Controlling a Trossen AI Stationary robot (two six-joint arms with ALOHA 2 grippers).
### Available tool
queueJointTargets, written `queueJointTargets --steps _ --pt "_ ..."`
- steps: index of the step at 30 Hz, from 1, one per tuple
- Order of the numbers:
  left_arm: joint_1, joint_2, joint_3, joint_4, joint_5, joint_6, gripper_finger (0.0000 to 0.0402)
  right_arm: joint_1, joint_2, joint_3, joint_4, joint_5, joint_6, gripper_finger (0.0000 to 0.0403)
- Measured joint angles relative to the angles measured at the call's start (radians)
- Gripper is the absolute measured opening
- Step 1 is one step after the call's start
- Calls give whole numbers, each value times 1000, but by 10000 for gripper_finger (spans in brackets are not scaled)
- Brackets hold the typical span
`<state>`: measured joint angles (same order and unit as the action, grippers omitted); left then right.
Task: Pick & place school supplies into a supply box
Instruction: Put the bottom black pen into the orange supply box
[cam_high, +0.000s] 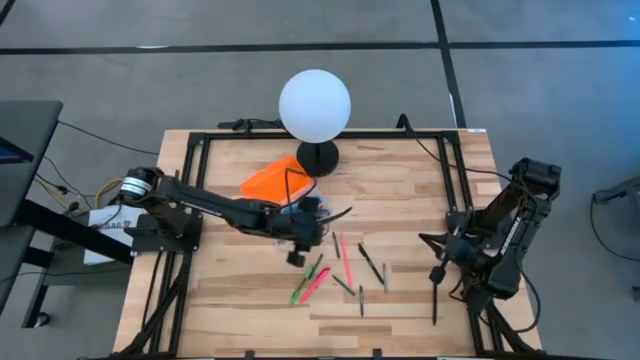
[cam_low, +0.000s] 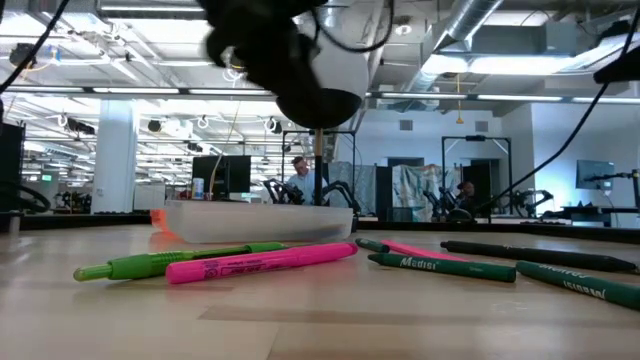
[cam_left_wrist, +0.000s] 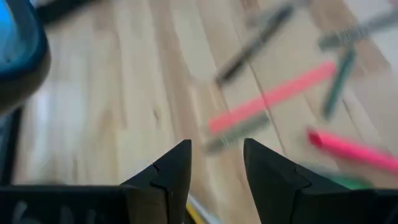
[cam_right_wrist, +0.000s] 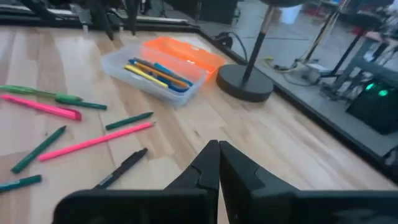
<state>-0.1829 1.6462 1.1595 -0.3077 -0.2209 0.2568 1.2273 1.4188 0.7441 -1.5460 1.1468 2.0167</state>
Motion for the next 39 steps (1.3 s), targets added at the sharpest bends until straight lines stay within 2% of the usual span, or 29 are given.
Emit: queueJointTargets --steps 5,10,15,20,24,28,31,35,39 --pt "-48 -140 -209 64 -59 -75 142 0 -8 -15 48 3 -29 4" --pt "-110 -350 -510 336 -152 -147 142 -32 -8 -15 126 10 -111 4" --pt "-182 -555 -792 616 -296 -197 142 -103 -8 -14 155 13 -132 6" --pt "-239 -689 -994 860 -344 -194 142 -190 -8 -4 200 30 -201 38" --pt "-267 -749 -1073 928 -345 -187 142 -275 -8 38 251 38 -312 79" --pt "-280 -781 -1089 916 -353 -177 142 -349 -8 88 336 37 -464 113" --pt "-292 -783 -1094 853 -376 -183 142 -397 -8 126 421 37 -612 134" --pt "-302 -783 -1094 728 -455 -258 142 -450 -8 168 538 37 -813 155" --pt "-317 -783 -1094 634 -458 -350 142 -494 -8 199 600 54 -962 168"
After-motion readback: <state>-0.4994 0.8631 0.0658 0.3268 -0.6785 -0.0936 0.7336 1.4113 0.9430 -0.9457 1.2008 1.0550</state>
